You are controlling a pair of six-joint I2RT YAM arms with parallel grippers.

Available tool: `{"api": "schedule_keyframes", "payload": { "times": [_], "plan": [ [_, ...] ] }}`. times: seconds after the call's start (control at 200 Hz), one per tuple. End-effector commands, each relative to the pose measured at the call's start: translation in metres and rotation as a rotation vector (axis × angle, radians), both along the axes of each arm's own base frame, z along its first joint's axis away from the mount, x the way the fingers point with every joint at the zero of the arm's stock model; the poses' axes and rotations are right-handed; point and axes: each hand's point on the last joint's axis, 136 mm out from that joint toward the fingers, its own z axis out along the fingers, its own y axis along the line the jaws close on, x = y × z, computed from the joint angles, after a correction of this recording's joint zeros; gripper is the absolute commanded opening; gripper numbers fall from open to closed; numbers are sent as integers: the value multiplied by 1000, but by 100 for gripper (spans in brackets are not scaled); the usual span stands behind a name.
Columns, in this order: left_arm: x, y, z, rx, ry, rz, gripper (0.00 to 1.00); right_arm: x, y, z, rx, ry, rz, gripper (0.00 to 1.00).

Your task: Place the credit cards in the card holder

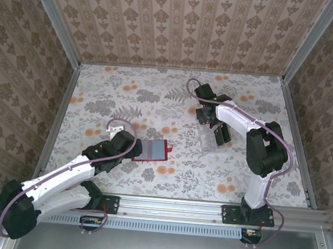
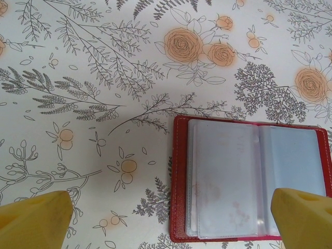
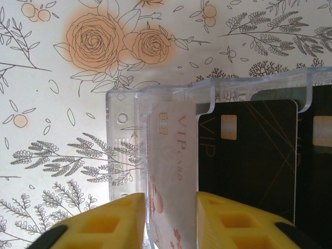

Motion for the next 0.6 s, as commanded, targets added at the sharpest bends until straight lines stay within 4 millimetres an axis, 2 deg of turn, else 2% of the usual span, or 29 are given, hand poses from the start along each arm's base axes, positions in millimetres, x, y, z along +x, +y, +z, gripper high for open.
{"api": "schedule_keyframes", "payload": {
  "times": [0.0, 0.19, 0.365, 0.595],
  "plan": [
    [2, 0, 2, 0, -3, -6, 100, 2, 2, 8, 15, 2, 5, 28],
    [2, -2, 2, -4, -3, -8, 100, 5, 4, 11, 33, -5, 4, 24],
    [2, -1, 1, -3, -1, -8, 100, 7, 2, 5, 49, 16, -3, 16],
    [2, -1, 2, -1, 0, -9, 100, 5, 2, -5, 69, 43, -4, 13]
  ]
}}
